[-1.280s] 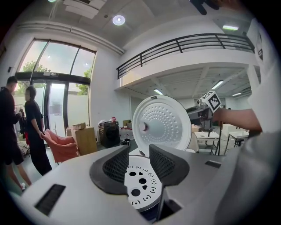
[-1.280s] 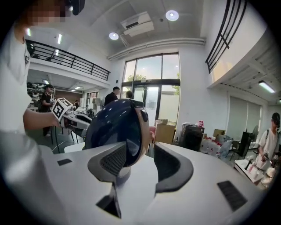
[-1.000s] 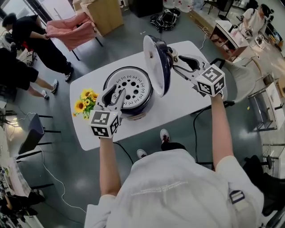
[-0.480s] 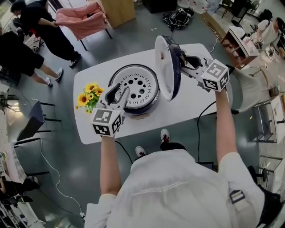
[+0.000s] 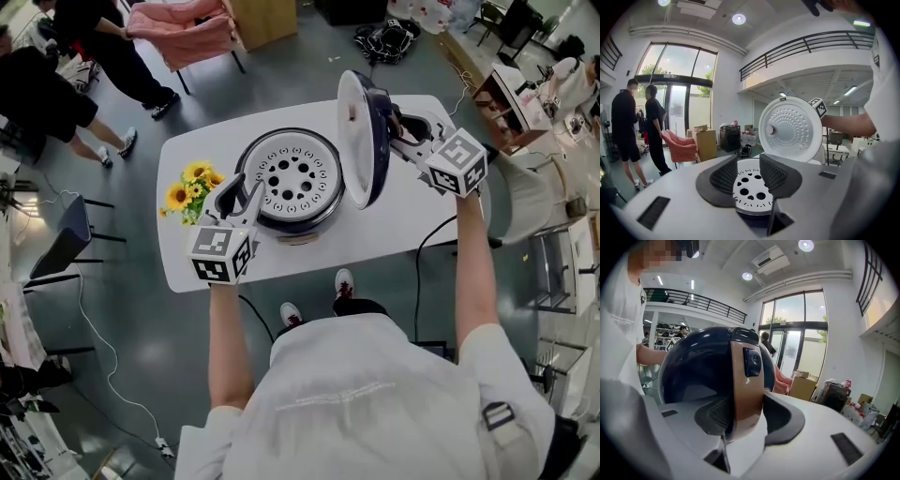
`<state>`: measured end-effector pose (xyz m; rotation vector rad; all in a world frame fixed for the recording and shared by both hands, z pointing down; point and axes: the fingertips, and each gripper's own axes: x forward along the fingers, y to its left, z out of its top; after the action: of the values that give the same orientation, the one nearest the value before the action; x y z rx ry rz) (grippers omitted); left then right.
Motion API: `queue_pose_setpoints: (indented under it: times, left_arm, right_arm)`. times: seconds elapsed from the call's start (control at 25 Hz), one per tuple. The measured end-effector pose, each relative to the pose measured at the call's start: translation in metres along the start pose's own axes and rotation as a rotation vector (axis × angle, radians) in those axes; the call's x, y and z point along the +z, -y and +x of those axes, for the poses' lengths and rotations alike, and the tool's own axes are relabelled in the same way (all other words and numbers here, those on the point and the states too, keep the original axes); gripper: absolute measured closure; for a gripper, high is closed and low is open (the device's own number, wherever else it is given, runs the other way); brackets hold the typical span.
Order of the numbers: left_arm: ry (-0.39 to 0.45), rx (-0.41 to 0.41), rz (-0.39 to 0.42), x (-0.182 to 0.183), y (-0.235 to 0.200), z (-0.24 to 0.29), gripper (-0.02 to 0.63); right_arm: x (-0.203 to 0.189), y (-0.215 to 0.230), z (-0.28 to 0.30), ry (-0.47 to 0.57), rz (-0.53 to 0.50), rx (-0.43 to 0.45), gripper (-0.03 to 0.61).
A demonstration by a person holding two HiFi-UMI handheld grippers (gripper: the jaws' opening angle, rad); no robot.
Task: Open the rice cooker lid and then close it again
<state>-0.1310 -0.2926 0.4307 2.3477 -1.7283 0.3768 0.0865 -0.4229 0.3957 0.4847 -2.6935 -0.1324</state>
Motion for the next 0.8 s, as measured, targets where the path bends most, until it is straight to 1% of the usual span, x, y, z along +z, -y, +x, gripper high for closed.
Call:
queue_pose_setpoints:
  times: [0.24,0.36,0.64,0.8]
  left_arm:
    - [0.009,0.023,-0.018,-0.005,-0.005,-0.014,0.453]
    - [0.015,0.042,-0.034,-0.010,-0.010,-0.021,0.453]
    - [0.015,0.081,-0.067,-0.022,-0.022,-0.036,0.453]
    - [0.016,0.102,-0.088,-0.026,-0.029,-0.043,0.453]
  right_arm:
    - [0.010,-0.001,0.008,-0.012,-0.031,-0.033,0.393]
    - [0.016,-0.006,0.015,-0.019,-0.063,-0.037,0.394]
    - [0.028,-0.018,0.031,-0.105,-0.162,-0.035,0.394]
    - [0.037,-0.027,0.043,-0.141,-0.222,-0.019,0.393]
